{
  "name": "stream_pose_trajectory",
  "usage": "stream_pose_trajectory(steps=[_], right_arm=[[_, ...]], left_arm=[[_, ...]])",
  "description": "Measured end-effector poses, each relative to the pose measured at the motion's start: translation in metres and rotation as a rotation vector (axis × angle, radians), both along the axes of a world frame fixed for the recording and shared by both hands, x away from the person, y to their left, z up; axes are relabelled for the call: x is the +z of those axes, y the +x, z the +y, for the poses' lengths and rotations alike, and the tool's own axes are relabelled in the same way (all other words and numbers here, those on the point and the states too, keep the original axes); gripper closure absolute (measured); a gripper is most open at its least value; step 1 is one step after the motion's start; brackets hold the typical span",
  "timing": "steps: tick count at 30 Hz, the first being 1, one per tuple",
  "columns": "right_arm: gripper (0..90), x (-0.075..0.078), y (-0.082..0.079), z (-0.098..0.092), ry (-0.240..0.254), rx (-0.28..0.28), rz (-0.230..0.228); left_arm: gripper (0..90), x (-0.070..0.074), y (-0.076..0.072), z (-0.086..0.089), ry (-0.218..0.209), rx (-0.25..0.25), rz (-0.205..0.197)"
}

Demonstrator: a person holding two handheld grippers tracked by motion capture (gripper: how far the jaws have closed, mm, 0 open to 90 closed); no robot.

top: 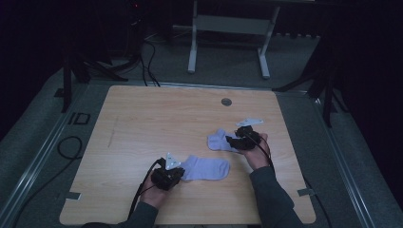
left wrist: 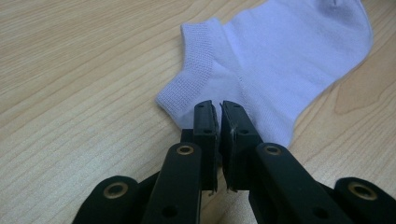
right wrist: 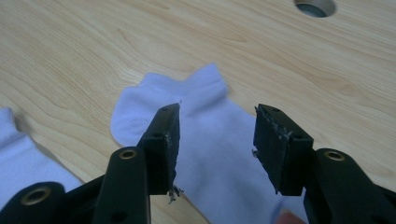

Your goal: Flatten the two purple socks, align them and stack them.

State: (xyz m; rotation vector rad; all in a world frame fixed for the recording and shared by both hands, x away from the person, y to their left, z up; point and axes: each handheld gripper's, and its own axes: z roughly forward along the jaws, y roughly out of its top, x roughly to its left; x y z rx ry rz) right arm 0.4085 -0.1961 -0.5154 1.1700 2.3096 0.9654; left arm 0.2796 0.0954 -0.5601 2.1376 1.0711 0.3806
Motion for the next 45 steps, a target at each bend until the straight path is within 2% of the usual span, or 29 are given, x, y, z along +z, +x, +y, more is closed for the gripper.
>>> stream_pose_trajectory(steps=[5, 8, 13, 15, 17, 20, 21, 23, 25, 27, 29, 30, 32, 33, 34, 35, 36, 37, 38, 42, 43, 44, 45], right_arm=[[48.9, -0.006, 0.007, 0.011, -0.027, 0.033, 0.017], [46.3, -0.015, 0.015, 0.021, -0.041, 0.060, 0.048], [45.4, -0.024, 0.022, 0.028, -0.059, 0.054, 0.085], [45.1, -0.032, 0.026, 0.031, -0.077, 0.048, 0.128], [46.1, -0.033, 0.026, 0.031, -0.066, 0.032, 0.130], [46.6, -0.033, 0.026, 0.032, -0.074, 0.026, 0.129], [48.1, -0.033, 0.026, 0.032, -0.075, 0.023, 0.129], [57.6, -0.032, 0.026, 0.032, -0.075, 0.001, 0.131], [60.9, -0.032, 0.027, 0.031, -0.075, -0.002, 0.133], [70.1, -0.031, 0.027, 0.031, -0.073, -0.015, 0.133], [83.5, -0.031, 0.027, 0.030, -0.074, -0.033, 0.135], [84.9, -0.031, 0.027, 0.030, -0.072, -0.033, 0.137], [85.7, -0.031, 0.027, 0.029, -0.065, -0.030, 0.143], [86.3, -0.030, 0.028, 0.026, -0.035, -0.034, 0.166], [86.3, -0.030, 0.028, 0.026, -0.035, -0.034, 0.166], [86.4, -0.029, 0.026, 0.023, 0.000, -0.038, 0.177], [86.4, -0.029, 0.026, 0.023, 0.000, -0.038, 0.177], [86.4, -0.026, 0.022, 0.020, 0.031, -0.032, 0.175], [86.4, -0.026, 0.022, 0.020, 0.031, -0.032, 0.175], [86.4, -0.016, 0.014, 0.016, 0.049, -0.014, 0.149], [86.4, -0.007, 0.010, 0.014, 0.065, -0.005, 0.129], [86.4, -0.007, 0.010, 0.014, 0.065, -0.005, 0.129], [86.3, 0.001, 0.005, 0.013, 0.080, 0.007, 0.109]], left_arm=[[84.1, 0.000, 0.000, -0.001, 0.000, -0.001, -0.002], [84.0, 0.000, 0.000, -0.001, 0.000, -0.001, -0.002], [84.0, 0.000, 0.000, -0.001, 0.000, -0.002, -0.002], [84.0, 0.000, 0.000, -0.001, -0.001, -0.002, -0.001], [83.9, 0.000, 0.000, -0.001, -0.001, -0.001, -0.001], [83.8, 0.000, 0.000, -0.001, 0.000, -0.001, -0.001], [83.7, 0.000, 0.000, -0.001, 0.000, -0.001, -0.001], [83.5, 0.000, -0.001, -0.001, 0.001, -0.002, -0.003], [83.3, 0.000, -0.001, -0.001, -0.001, -0.002, -0.003], [83.3, 0.000, -0.001, -0.001, 0.000, -0.003, -0.003], [83.3, 0.000, 0.000, -0.001, -0.003, -0.002, -0.001], [83.3, 0.000, 0.000, -0.001, -0.003, -0.002, -0.001], [83.2, 0.000, 0.000, -0.001, -0.002, -0.003, -0.001], [83.2, 0.000, 0.000, -0.001, -0.003, -0.003, 0.000], [83.2, 0.000, 0.000, -0.001, -0.003, -0.003, 0.000], [83.2, 0.000, 0.000, -0.001, -0.003, -0.003, -0.001], [83.2, 0.000, 0.000, -0.001, -0.003, -0.003, -0.001], [83.2, 0.000, 0.000, -0.001, -0.004, -0.003, 0.000], [83.2, 0.000, 0.000, -0.001, -0.004, -0.003, 0.000], [83.1, 0.000, -0.001, -0.001, -0.005, -0.001, -0.003], [83.1, 0.000, -0.001, -0.001, -0.004, -0.002, -0.002], [83.1, 0.000, -0.001, -0.001, -0.004, -0.002, -0.002], [83.1, 0.000, -0.001, -0.001, -0.004, -0.001, -0.003]])
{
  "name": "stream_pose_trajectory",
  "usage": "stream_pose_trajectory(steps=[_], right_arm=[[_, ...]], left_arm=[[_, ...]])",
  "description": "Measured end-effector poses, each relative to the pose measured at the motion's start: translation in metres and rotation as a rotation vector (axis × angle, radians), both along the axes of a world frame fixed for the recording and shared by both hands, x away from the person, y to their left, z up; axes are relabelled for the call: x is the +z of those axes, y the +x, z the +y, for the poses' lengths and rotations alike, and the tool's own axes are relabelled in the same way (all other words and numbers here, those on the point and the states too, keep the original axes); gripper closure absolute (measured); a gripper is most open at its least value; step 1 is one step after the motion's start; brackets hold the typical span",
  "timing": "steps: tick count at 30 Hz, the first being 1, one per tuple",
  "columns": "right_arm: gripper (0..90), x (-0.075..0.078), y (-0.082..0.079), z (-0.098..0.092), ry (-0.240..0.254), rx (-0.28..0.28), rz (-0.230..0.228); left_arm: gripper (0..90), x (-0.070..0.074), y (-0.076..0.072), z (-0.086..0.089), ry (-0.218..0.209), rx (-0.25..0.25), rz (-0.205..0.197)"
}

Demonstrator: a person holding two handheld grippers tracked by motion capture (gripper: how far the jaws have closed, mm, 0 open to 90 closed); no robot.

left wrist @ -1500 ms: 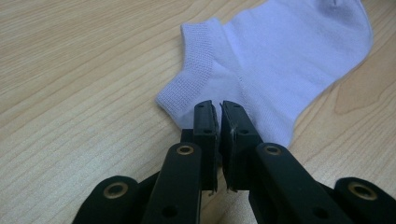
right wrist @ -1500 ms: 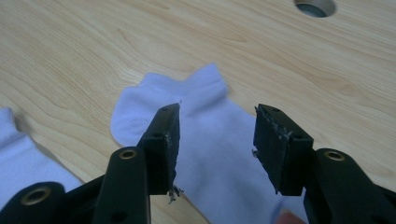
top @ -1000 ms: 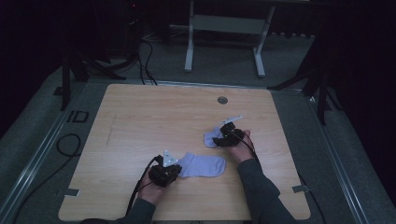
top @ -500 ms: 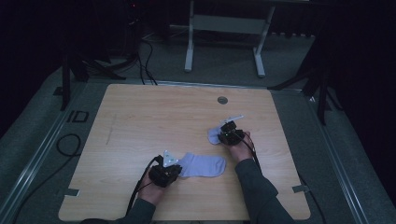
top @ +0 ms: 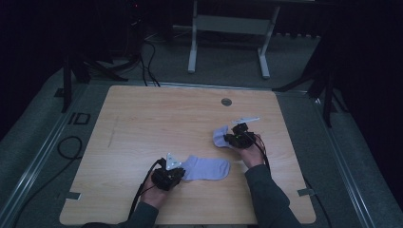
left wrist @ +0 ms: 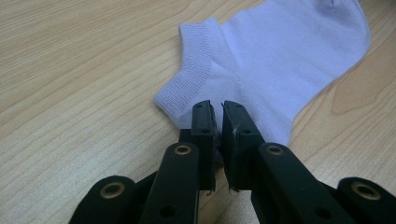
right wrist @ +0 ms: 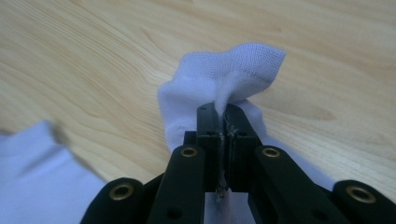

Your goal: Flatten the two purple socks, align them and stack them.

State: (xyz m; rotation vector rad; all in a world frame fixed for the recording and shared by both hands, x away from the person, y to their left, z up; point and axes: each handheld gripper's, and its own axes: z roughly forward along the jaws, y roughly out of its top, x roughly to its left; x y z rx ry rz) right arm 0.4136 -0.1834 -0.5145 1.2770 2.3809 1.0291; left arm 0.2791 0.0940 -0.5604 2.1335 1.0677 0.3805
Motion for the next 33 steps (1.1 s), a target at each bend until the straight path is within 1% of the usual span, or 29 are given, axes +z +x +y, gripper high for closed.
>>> stream_pose_trajectory(steps=[1, 2, 3, 4, 5, 6, 8, 9, 10, 14, 15, 16, 18, 19, 20, 21, 24, 27, 29, 30, 33], right_arm=[[86.3, 0.000, 0.000, 0.000, 0.000, 0.000, 0.000], [86.2, 0.006, -0.005, -0.002, 0.018, 0.009, -0.008], [86.2, 0.006, -0.005, -0.002, 0.018, 0.009, -0.008], [86.1, 0.012, -0.010, -0.003, 0.034, 0.016, -0.016], [86.1, 0.012, -0.010, -0.003, 0.034, 0.016, -0.016], [86.0, 0.017, -0.014, -0.004, 0.055, 0.020, -0.018], [86.0, 0.022, -0.019, -0.007, 0.090, 0.024, -0.028], [86.0, 0.022, -0.019, -0.007, 0.090, 0.024, -0.028], [85.9, 0.027, -0.024, -0.008, 0.118, 0.032, -0.034], [85.7, 0.035, -0.035, -0.011, 0.140, 0.052, -0.056], [85.7, 0.035, -0.035, -0.011, 0.140, 0.052, -0.056], [85.6, 0.039, -0.041, -0.013, 0.147, 0.057, -0.069], [85.6, 0.042, -0.047, -0.015, 0.172, 0.062, -0.071], [85.6, 0.042, -0.047, -0.015, 0.172, 0.062, -0.071], [85.6, 0.045, -0.053, -0.016, 0.187, 0.066, -0.078], [85.6, 0.045, -0.053, -0.016, 0.187, 0.066, -0.078], [85.2, 0.049, -0.064, -0.014, 0.189, 0.082, -0.097], [85.2, 0.050, -0.069, -0.012, 0.192, 0.086, -0.104], [85.2, 0.050, -0.070, -0.011, 0.187, 0.087, -0.106], [85.1, 0.049, -0.072, -0.009, 0.174, 0.088, -0.112], [84.9, 0.046, -0.073, -0.006, 0.163, 0.087, -0.110]], left_arm=[[83.1, 0.000, 0.000, 0.000, 0.000, 0.000, 0.000], [83.1, 0.000, 0.000, 0.000, -0.001, 0.000, 0.000], [83.1, 0.000, 0.000, 0.000, -0.001, 0.000, 0.000], [83.1, 0.000, 0.000, 0.000, 0.001, -0.001, 0.000], [83.0, 0.000, 0.000, 0.000, 0.001, -0.001, 0.000], [83.0, 0.000, 0.000, 0.000, 0.000, -0.001, 0.000], [83.0, 0.000, 0.000, 0.000, -0.001, 0.000, 0.000], [83.0, 0.000, 0.000, 0.000, -0.001, 0.000, 0.000], [83.0, 0.000, 0.000, 0.000, -0.001, 0.001, 0.000], [83.0, 0.000, 0.000, 0.000, 0.000, -0.001, 0.000], [83.0, 0.000, 0.000, 0.000, 0.000, -0.001, 0.000], [83.0, 0.000, 0.000, 0.000, -0.001, 0.000, 0.000], [83.0, 0.000, 0.000, 0.000, -0.002, 0.001, -0.002], [83.0, 0.000, 0.000, 0.000, -0.002, 0.001, -0.002], [83.0, 0.000, 0.000, 0.000, 0.000, 0.000, -0.002], [83.0, 0.000, 0.000, 0.000, 0.000, 0.000, -0.002], [83.0, 0.000, 0.000, 0.000, -0.004, 0.004, -0.003], [82.9, 0.000, 0.000, 0.000, -0.005, 0.002, -0.002], [82.9, 0.000, 0.000, 0.000, -0.001, 0.000, -0.001], [82.9, 0.000, 0.000, 0.000, -0.002, 0.001, -0.001], [82.9, 0.000, 0.000, 0.000, -0.004, 0.002, -0.001]])
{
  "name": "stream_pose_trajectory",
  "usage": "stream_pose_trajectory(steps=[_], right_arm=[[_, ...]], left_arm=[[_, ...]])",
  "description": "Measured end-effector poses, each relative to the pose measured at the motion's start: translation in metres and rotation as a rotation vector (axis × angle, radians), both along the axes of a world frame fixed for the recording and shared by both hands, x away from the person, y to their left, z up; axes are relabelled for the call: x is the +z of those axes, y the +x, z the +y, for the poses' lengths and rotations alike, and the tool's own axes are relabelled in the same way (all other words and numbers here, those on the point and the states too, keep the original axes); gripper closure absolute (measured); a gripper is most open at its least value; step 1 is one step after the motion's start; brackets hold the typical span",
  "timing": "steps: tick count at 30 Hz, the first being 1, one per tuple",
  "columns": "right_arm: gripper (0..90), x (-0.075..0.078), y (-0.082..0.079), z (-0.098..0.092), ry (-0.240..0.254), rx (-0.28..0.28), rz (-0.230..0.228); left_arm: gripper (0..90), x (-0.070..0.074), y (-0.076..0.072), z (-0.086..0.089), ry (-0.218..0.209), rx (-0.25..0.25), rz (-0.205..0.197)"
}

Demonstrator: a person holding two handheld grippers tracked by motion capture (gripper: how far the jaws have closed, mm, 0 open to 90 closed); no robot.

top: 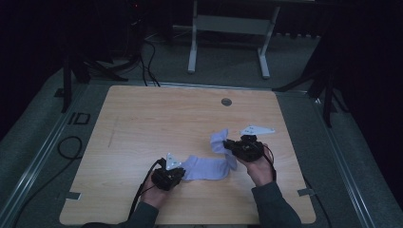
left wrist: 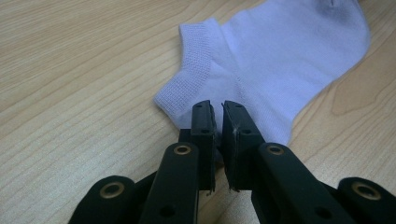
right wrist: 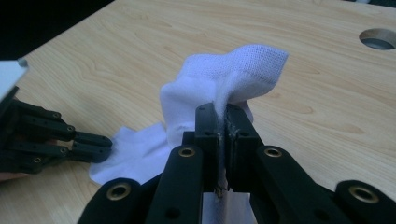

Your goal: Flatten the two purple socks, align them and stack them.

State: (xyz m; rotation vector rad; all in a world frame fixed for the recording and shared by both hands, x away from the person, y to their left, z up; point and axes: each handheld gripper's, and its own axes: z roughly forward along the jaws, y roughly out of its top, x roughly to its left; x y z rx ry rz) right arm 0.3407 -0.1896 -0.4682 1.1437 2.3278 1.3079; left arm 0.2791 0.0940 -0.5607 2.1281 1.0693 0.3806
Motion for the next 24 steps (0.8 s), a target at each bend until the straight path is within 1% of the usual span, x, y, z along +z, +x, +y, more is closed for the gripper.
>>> stream_pose_trajectory(steps=[4, 5, 7, 9, 11, 13, 17, 21, 22, 24], right_arm=[[84.7, -0.005, -0.001, 0.003, 0.003, 0.004, 0.009], [84.7, -0.008, -0.002, 0.006, 0.012, 0.015, 0.023], [84.5, -0.013, -0.003, 0.012, 0.022, 0.032, 0.037], [84.4, -0.014, -0.004, 0.014, 0.023, 0.034, 0.039], [84.4, -0.017, -0.004, 0.021, 0.039, 0.046, 0.049], [84.4, -0.018, -0.004, 0.023, 0.041, 0.048, 0.055], [84.4, -0.024, -0.004, 0.031, 0.063, 0.057, 0.071], [84.4, -0.033, -0.004, 0.038, 0.061, 0.069, 0.091], [84.3, -0.037, -0.004, 0.041, 0.059, 0.080, 0.095], [84.3, -0.038, -0.004, 0.041, 0.061, 0.085, 0.099]], left_arm=[[82.8, 0.000, 0.000, 0.000, 0.001, -0.002, 0.000], [82.7, 0.000, 0.000, 0.000, 0.002, -0.003, 0.000], [82.7, 0.000, 0.000, 0.000, 0.003, -0.003, 0.000], [82.7, 0.000, 0.000, 0.000, 0.003, -0.002, 0.000], [82.5, 0.000, 0.000, 0.000, 0.003, -0.002, -0.001], [82.2, 0.000, 0.000, 0.000, 0.002, -0.003, -0.001], [82.1, 0.000, 0.000, 0.000, 0.003, -0.004, -0.001], [81.9, 0.000, 0.000, 0.000, 0.001, -0.003, -0.001], [81.0, 0.000, 0.000, 0.000, -0.001, -0.003, -0.001], [80.7, 0.000, 0.000, 0.000, -0.001, -0.003, -0.002]])
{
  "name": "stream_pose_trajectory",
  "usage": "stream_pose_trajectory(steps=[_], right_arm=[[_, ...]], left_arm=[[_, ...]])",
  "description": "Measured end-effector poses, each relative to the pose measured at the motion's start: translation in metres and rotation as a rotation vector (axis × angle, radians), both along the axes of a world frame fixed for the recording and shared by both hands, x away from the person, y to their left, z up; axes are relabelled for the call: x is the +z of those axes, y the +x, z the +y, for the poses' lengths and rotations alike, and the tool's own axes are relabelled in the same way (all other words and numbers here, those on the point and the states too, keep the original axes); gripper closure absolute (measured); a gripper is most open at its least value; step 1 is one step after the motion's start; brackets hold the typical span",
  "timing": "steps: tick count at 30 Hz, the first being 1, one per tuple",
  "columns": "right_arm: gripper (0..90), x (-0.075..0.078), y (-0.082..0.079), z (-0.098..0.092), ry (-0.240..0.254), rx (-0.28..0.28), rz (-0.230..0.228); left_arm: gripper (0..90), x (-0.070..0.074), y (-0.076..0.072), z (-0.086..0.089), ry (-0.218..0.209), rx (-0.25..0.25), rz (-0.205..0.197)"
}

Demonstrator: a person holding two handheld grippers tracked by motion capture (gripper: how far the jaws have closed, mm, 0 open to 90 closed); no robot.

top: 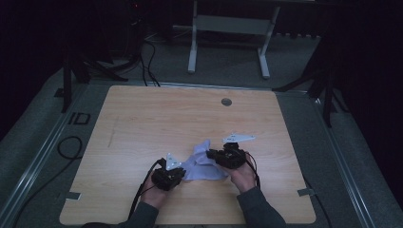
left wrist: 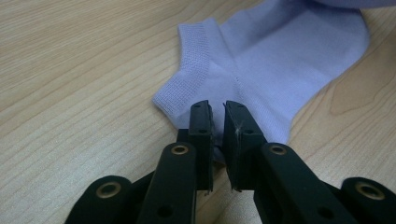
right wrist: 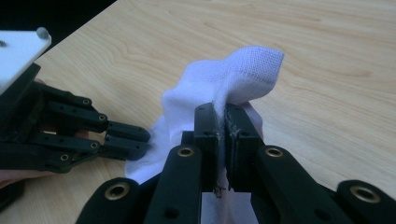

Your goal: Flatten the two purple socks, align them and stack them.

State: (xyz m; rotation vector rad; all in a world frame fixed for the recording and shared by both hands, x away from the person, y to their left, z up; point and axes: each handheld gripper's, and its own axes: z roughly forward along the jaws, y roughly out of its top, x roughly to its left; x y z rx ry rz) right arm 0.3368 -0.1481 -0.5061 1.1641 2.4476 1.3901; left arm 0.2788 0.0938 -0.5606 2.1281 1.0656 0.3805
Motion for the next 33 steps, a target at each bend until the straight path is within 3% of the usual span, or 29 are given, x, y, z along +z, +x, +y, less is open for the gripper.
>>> stream_pose_trajectory(steps=[8, 15, 20, 24, 27, 31, 33], right_arm=[[84.4, -0.008, -0.001, 0.003, -0.004, 0.020, 0.011], [84.4, -0.013, -0.003, 0.007, -0.009, 0.040, 0.017], [84.4, -0.013, -0.004, 0.009, -0.011, 0.055, 0.018], [84.4, -0.014, -0.004, 0.010, -0.015, 0.059, 0.016], [84.4, -0.014, -0.004, 0.010, -0.017, 0.061, 0.016], [83.6, -0.014, -0.004, 0.011, -0.025, 0.068, 0.016], [82.2, -0.014, -0.004, 0.011, -0.040, 0.068, 0.006]], left_arm=[[74.9, 0.003, 0.001, 0.002, -0.032, -0.009, -0.011], [66.2, 0.013, 0.007, 0.005, -0.208, -0.026, 0.001], [61.1, 0.016, 0.017, 0.002, -0.263, -0.036, 0.015], [63.0, 0.015, 0.023, 0.000, -0.269, -0.054, 0.029], [70.3, 0.016, 0.024, -0.002, -0.245, -0.062, 0.023], [87.5, 0.019, 0.023, -0.002, -0.238, -0.066, 0.006], [88.5, 0.020, 0.022, -0.002, -0.235, -0.070, 0.000]])
